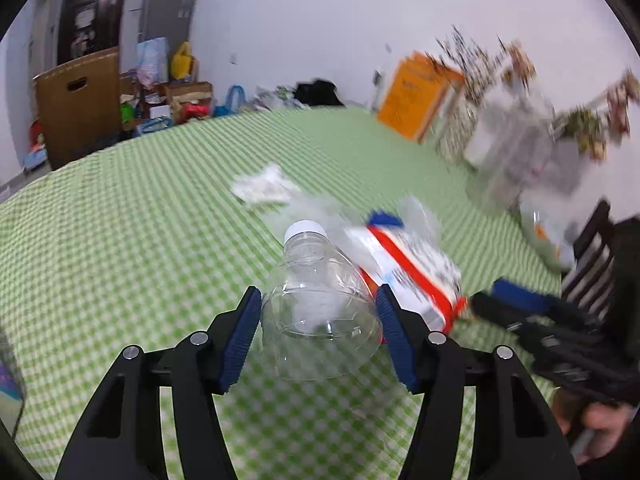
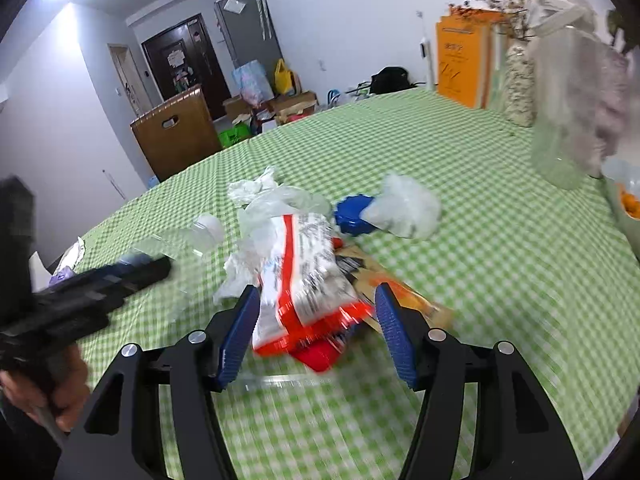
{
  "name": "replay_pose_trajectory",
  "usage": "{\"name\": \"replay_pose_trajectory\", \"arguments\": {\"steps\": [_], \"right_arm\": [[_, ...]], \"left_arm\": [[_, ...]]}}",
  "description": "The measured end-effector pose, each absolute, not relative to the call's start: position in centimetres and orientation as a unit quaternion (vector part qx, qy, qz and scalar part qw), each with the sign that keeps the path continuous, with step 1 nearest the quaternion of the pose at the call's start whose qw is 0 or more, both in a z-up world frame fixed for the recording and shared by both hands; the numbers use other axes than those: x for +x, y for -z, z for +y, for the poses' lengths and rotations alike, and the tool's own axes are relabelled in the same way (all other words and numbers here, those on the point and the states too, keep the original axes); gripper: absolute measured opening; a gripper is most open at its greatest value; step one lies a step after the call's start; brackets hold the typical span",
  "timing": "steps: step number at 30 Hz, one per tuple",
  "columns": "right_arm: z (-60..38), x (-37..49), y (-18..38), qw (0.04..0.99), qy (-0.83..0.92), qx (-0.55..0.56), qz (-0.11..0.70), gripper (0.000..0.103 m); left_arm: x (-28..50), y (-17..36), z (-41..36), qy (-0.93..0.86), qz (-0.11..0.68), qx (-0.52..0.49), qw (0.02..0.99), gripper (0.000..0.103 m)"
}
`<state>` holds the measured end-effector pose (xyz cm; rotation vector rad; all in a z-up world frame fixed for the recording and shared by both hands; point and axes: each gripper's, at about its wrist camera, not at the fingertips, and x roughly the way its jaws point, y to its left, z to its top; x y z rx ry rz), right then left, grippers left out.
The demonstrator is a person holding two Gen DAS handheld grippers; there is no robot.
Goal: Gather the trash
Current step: 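Grasp the clear plastic bottle with the left tool while the right tool grasps the red-white wrapper, then carry the bottle and red-white wrapper into the cardboard box and open both tools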
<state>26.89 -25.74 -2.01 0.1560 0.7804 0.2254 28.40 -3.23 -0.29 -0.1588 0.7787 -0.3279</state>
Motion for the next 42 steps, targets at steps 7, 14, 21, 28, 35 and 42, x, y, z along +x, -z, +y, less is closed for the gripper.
{"name": "replay_pose_trajectory", "arguments": {"steps": [7,14,21,28,35,42], "right_arm": [[-24.1,30.2,3.5,0.901,-0.129,0.083,0.405,0.039],[-22.4,28.6,0.8,0.907,-0.152,0.060,0.388,0.002],[-23.1,23.8,-6.3,0.936,-0.146,0.013,0.320,0.002],[-26.8,20.7,-8.1,0.950,-0.110,0.022,0.291,0.002],[-29.7,18.8,-8.6,0.956,-0.084,0.035,0.278,0.002],[-36.1,13.8,-9.0,0.962,-0.034,0.037,0.269,0.002]], "left_arm": [[28.6,-1.5,1.0,0.127,0.352,-0.121,0.919,0.057],[28.6,-2.2,2.2,0.121,0.341,-0.130,0.923,0.056],[27.7,-3.2,2.1,0.127,0.329,-0.126,0.927,0.056],[27.0,-3.4,-0.4,0.153,0.329,-0.106,0.926,0.056],[26.0,-3.7,-2.8,0.181,0.327,-0.087,0.923,0.055],[24.4,-4.0,-5.8,0.236,0.330,-0.075,0.911,0.055]]}}
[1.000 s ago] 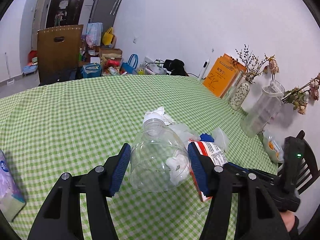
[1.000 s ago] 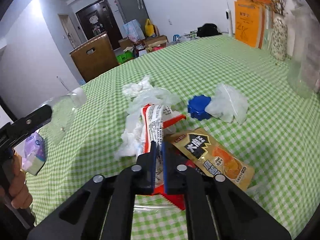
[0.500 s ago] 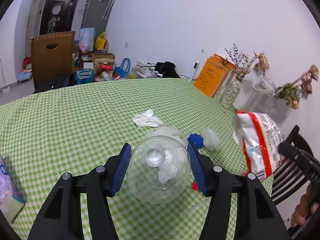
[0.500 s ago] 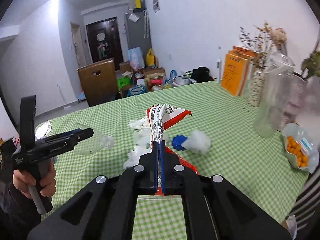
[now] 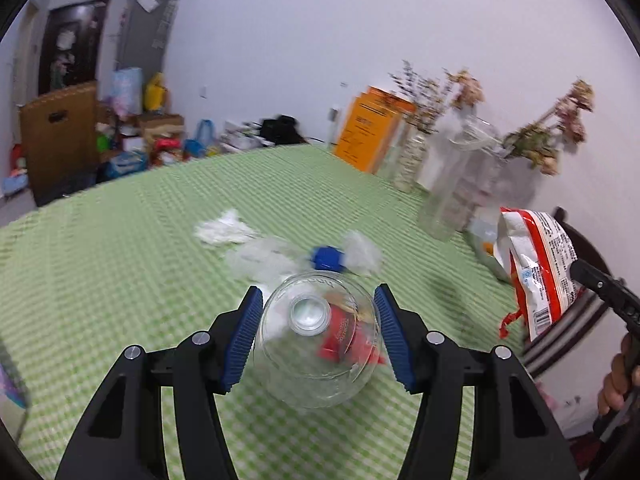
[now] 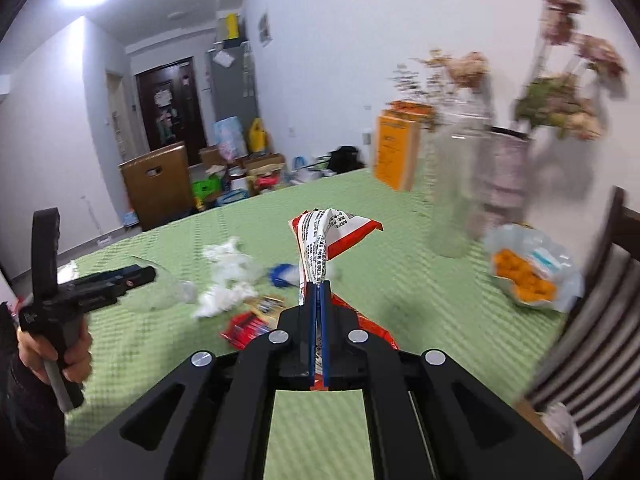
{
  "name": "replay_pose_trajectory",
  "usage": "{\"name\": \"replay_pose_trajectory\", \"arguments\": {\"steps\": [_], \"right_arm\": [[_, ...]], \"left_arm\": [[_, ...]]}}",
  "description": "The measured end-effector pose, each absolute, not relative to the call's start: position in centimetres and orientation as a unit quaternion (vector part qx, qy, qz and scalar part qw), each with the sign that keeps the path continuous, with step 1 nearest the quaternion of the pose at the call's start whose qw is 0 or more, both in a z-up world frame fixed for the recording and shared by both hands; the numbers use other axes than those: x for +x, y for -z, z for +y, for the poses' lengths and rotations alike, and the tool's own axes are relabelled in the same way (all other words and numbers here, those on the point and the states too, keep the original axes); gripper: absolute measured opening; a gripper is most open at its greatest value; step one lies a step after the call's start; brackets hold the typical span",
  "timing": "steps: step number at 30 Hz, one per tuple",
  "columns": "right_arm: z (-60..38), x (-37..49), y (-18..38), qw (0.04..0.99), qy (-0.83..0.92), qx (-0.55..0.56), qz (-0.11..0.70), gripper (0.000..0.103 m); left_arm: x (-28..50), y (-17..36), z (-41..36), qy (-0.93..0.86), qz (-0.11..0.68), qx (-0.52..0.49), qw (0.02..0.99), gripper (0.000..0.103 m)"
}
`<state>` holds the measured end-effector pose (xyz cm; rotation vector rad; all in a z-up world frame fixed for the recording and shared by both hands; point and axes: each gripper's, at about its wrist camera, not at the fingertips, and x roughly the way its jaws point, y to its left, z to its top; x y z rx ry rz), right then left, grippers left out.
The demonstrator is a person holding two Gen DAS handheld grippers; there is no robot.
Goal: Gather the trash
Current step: 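Carry the bottle and red-white wrapper into the cardboard box and open both tools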
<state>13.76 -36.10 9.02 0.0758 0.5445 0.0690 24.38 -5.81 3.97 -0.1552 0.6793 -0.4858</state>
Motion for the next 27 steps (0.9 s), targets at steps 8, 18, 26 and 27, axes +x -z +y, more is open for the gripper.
{"name": "replay_pose_trajectory", "arguments": {"steps": [8,18,26,27], "right_arm": [[-46.4,6.6,-6.9,0.953,0.059,0.049,0.292,0.002],[-55.0,1.6,-0.4,0.926,0.136,0.037,0.350,0.002],[-59.1,1.9,7.3,0.897,0.114,0.024,0.425,0.002],[-59.4,2.0,8.0,0.895,0.108,0.025,0.432,0.002]], "left_arm": [[21.9,-4.5,-12.4,0.300,0.334,-0.036,0.893,0.055],[18.6,-5.9,-24.0,0.365,0.331,0.037,0.870,0.055],[15.8,-4.2,-34.5,0.416,0.356,0.088,0.832,0.055],[15.5,-4.0,-35.3,0.420,0.359,0.092,0.828,0.055]]}}
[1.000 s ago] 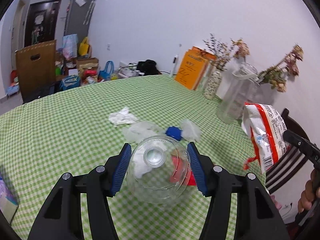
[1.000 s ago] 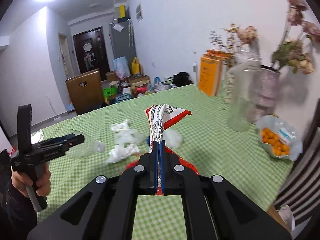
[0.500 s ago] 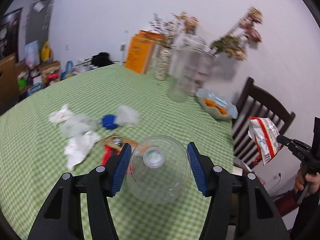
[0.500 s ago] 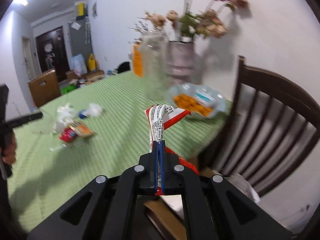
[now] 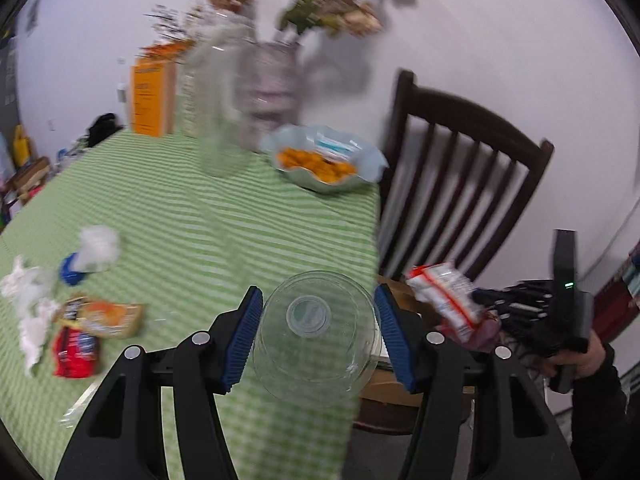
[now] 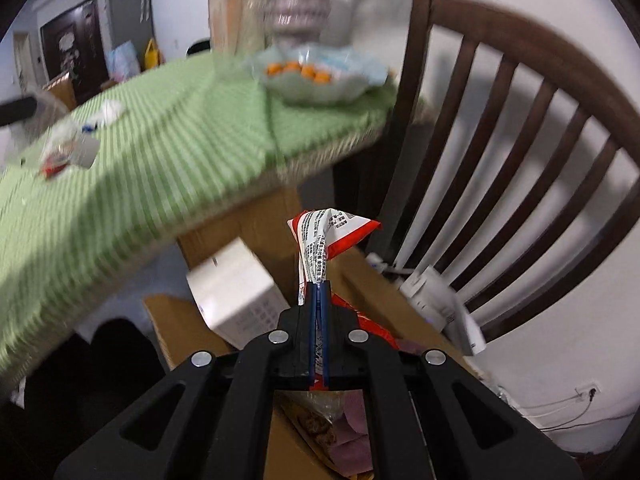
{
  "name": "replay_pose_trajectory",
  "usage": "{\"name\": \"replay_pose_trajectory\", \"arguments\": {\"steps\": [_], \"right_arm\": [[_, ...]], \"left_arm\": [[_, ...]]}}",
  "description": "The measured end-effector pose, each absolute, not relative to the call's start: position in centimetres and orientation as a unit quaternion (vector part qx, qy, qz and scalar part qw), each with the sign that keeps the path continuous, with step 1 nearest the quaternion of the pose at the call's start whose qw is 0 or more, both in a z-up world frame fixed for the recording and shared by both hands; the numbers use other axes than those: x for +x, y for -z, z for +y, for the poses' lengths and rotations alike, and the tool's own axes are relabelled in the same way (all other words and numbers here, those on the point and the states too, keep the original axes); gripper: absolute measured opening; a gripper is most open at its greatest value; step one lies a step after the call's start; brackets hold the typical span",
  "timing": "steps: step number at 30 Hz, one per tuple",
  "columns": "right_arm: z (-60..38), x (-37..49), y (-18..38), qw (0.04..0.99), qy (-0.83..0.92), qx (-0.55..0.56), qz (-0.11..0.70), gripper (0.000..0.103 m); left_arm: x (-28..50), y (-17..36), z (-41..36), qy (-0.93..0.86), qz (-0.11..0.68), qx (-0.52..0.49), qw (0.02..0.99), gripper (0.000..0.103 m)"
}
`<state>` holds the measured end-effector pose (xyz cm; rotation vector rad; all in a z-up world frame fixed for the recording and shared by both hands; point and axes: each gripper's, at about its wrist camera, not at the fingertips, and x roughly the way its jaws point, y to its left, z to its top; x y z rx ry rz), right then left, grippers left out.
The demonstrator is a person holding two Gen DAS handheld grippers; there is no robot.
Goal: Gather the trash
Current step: 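Carry the bottle and red-white wrapper into the cardboard box and open both tools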
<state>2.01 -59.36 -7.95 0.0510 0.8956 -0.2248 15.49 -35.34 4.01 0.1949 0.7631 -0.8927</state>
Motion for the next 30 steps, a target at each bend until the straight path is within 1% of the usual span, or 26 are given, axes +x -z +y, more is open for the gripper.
{"name": "replay_pose_trajectory", "arguments": {"steps": [7,10,12,14,18,20,21,23,28,30], "right_arm": [[-60.7,4.4,12.4,0.883,0.061,0.025,0.465,0.003],[-61.2,5.9,14.7,0.866,0.049,0.023,0.498,0.015],[-61.4,5.4,14.5,0.872,0.048,0.023,0.487,0.037],[-62.4,4.1,13.5,0.883,0.052,0.044,0.464,0.042],[-65.1,1.1,11.4,0.898,0.091,0.093,0.420,0.043],[-66.3,-0.9,10.7,0.902,0.108,0.120,0.401,0.043],[-66.7,-1.9,10.6,0.902,0.115,0.130,0.395,0.043],[-67.0,-3.3,10.6,0.901,0.128,0.138,0.390,0.043],[-68.1,-5.9,11.1,0.897,0.146,0.162,0.385,0.043],[-68.7,-6.5,11.5,0.894,0.153,0.172,0.386,0.043]], "left_arm": [[13.4,-0.3,-42.4,0.461,0.410,0.125,0.777,0.055],[12.7,1.0,-45.1,0.470,0.423,0.145,0.761,0.055],[12.4,1.7,-46.5,0.475,0.431,0.153,0.751,0.055],[12.1,2.5,-48.2,0.479,0.441,0.158,0.742,0.055],[11.6,4.4,-51.9,0.491,0.466,0.161,0.718,0.056],[11.1,4.5,-53.4,0.506,0.450,0.159,0.718,0.056],[11.0,4.8,-54.2,0.509,0.455,0.162,0.712,0.056],[11.0,6.2,-56.1,0.504,0.484,0.163,0.696,0.056],[9.9,8.5,-59.2,0.504,0.495,0.189,0.682,0.056],[10.1,9.4,-60.1,0.499,0.502,0.182,0.682,0.060]]}}
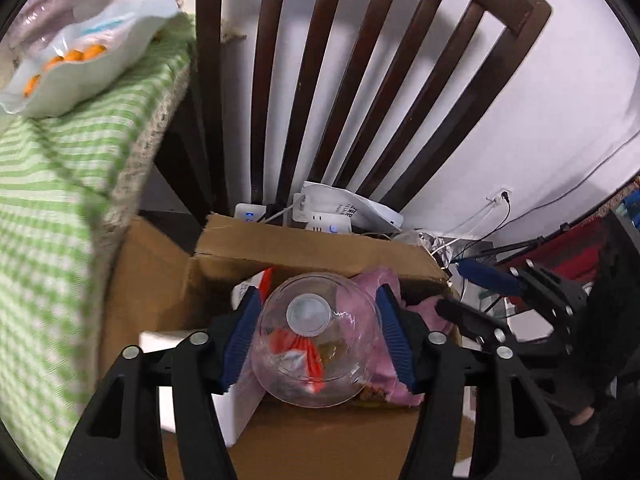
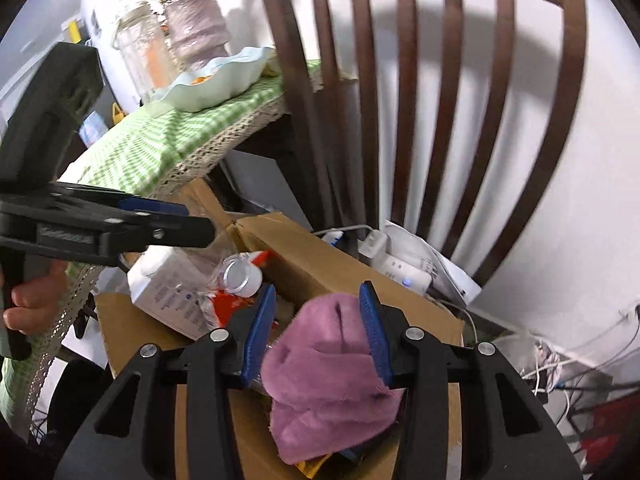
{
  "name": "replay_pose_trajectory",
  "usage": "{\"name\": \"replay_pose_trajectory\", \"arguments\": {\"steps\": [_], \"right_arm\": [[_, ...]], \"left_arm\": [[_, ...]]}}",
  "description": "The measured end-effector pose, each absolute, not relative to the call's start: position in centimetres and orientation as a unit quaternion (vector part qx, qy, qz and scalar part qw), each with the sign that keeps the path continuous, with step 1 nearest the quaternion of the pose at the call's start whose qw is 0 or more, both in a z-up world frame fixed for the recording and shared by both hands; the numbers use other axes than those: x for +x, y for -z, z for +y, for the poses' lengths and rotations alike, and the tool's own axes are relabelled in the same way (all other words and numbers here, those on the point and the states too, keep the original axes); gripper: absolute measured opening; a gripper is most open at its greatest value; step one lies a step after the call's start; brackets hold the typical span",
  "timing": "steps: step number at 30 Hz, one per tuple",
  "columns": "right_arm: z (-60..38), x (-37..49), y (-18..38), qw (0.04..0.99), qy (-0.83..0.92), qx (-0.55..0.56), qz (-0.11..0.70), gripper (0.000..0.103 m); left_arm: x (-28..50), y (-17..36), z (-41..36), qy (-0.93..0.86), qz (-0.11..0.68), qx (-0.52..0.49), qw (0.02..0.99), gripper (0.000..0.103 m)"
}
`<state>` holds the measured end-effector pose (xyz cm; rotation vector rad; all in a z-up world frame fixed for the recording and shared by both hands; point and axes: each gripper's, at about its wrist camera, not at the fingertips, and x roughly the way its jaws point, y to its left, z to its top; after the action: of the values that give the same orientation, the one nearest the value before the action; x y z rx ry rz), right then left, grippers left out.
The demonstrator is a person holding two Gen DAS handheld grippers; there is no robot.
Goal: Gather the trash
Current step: 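Carry the bottle and red-white wrapper into the cardboard box and open both tools, then move both open tools back over the table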
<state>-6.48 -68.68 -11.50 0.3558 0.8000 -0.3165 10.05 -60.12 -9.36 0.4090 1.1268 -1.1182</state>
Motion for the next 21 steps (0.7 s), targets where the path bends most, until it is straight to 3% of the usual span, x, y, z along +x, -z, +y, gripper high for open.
{"name": "replay_pose_trajectory", "arguments": {"steps": [4,9,19,21], "right_arm": [[-69.0,-6.6,12.0,0.890,0.156,0.181,0.388,0.043],[-68.8,-6.1,12.0,0.893,0.151,0.182,0.384,0.043],[-66.6,-4.9,10.4,0.901,0.141,0.167,0.374,0.043],[-66.1,-4.6,9.6,0.903,0.144,0.162,0.371,0.045]], "left_arm": [[11.4,11.5,-61.0,0.464,0.547,0.177,0.674,0.066],[11.7,11.5,-60.2,0.458,0.535,0.180,0.687,0.066],[10.8,6.7,-55.9,0.484,0.486,0.175,0.707,0.067],[10.9,5.2,-54.4,0.492,0.479,0.158,0.709,0.071]]}}
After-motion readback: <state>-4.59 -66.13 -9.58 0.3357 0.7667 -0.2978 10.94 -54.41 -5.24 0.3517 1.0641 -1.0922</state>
